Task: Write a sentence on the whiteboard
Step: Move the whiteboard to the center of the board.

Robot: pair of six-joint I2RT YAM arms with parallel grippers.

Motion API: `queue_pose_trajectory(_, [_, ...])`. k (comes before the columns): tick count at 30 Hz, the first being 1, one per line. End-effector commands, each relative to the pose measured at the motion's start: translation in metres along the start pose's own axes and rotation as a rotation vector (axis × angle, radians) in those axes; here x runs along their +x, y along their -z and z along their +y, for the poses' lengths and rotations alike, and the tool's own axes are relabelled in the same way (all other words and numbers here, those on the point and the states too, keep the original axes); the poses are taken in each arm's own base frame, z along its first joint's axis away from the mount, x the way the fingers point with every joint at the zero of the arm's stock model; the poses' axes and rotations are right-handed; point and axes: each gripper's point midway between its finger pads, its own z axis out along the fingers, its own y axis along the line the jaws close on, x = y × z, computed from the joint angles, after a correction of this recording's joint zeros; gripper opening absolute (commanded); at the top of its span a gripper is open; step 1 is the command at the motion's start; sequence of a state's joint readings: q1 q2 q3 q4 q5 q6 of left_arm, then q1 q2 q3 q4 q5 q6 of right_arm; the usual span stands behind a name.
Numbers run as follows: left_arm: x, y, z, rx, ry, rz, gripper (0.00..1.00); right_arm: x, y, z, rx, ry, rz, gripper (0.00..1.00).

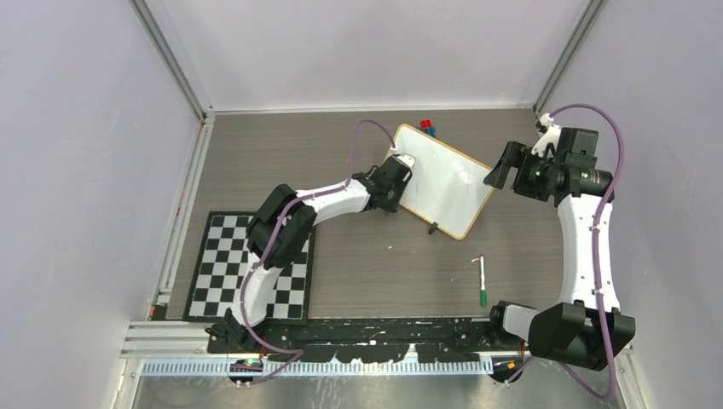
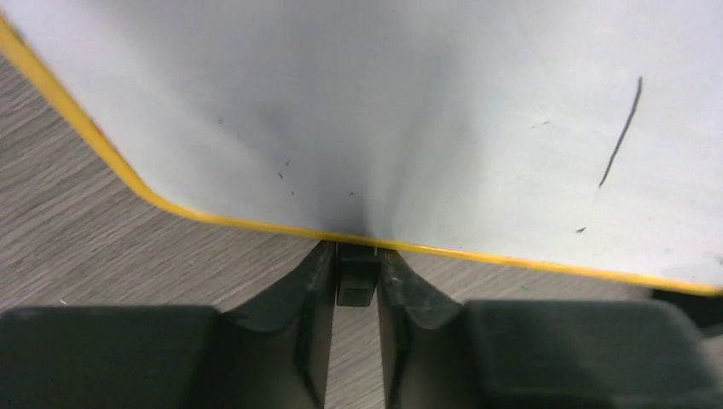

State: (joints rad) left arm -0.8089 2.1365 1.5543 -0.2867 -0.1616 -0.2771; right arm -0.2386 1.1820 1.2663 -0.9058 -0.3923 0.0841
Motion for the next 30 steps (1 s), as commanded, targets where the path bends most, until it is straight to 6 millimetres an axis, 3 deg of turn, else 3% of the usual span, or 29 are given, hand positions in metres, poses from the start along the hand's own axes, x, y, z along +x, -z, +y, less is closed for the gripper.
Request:
queue_pose_trajectory(1, [-0.037,-0.001,0.018,-0.119,0.108,-0.100,0.17,-0.001,0.005,0.011,-0.062,-0.005,-0.031,0.89])
queue_pose_trajectory(3, [-0.040,0.000,0.029,-0.176,0.161,-0.112,0.01,0.002,0.004,0.010,-0.063,-0.004,-0.026,0.89])
queue_pose_trajectory(9, [-0.031,0.005,0.047,-0.309,0.280,-0.067,0.00,0.012,-0.004,0.010,-0.087,-0.006,-0.007,0.89])
queue_pose_trajectory(14, [-0.021,0.008,0.034,-0.302,0.316,-0.034,0.00,0.027,-0.016,0.010,-0.126,-0.003,0.035,0.89])
queue_pose_trajectory(15, [-0.020,0.009,0.031,-0.298,0.319,-0.030,0.03,0.029,-0.018,0.008,-0.123,-0.005,0.041,0.89])
queue_pose_trajectory(18, [-0.019,0.011,0.016,-0.230,0.341,0.001,0.27,0.032,-0.024,0.005,-0.119,-0.005,0.046,0.89])
queue_pose_trajectory(20, [-0.022,0.015,0.005,-0.167,0.346,0.009,0.36,0.033,-0.027,0.003,-0.108,0.005,0.042,0.89])
queue_pose_trajectory(25, [-0.043,0.038,-0.024,0.027,0.301,-0.040,0.44,0.038,-0.040,0.002,-0.052,0.076,0.034,0.88])
queue_pose_trajectory(30, [-0.063,0.086,-0.038,0.198,0.196,-0.160,0.60,0.047,-0.059,0.015,-0.019,0.164,0.041,0.86])
